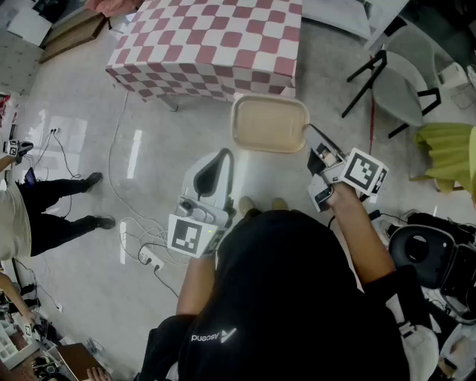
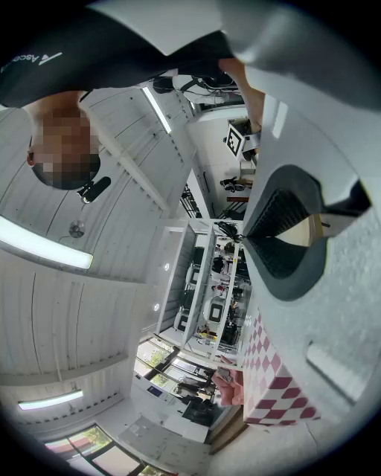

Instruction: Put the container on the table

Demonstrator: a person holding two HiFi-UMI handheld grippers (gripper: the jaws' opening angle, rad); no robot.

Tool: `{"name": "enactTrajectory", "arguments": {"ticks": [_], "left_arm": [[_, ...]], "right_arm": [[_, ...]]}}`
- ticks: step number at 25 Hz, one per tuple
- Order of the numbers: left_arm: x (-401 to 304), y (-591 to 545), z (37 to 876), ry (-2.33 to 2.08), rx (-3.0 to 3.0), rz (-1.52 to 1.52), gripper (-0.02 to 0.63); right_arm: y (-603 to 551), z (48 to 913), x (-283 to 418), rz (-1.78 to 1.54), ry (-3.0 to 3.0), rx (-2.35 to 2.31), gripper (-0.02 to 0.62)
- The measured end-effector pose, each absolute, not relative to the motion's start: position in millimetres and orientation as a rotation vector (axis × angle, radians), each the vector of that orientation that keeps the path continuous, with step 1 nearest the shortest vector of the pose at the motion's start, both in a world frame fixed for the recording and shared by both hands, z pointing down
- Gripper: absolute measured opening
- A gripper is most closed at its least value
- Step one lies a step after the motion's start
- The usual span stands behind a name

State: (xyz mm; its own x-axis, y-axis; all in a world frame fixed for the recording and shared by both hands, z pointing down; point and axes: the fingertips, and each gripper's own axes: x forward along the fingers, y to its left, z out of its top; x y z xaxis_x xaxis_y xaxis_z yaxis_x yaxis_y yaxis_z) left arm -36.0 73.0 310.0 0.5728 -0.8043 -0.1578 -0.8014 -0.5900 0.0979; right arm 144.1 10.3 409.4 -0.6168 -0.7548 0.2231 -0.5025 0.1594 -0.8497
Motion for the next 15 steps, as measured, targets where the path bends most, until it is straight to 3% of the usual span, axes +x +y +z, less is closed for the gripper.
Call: {"name": "enactTrajectory", "arguments": {"ticks": [15], "left_arm": [[-62, 59, 318, -1.412, 2.758, -0.334, 0.011]], "right_arm": [[0, 423, 144, -1.508, 2.098, -1.400, 0.049]]}}
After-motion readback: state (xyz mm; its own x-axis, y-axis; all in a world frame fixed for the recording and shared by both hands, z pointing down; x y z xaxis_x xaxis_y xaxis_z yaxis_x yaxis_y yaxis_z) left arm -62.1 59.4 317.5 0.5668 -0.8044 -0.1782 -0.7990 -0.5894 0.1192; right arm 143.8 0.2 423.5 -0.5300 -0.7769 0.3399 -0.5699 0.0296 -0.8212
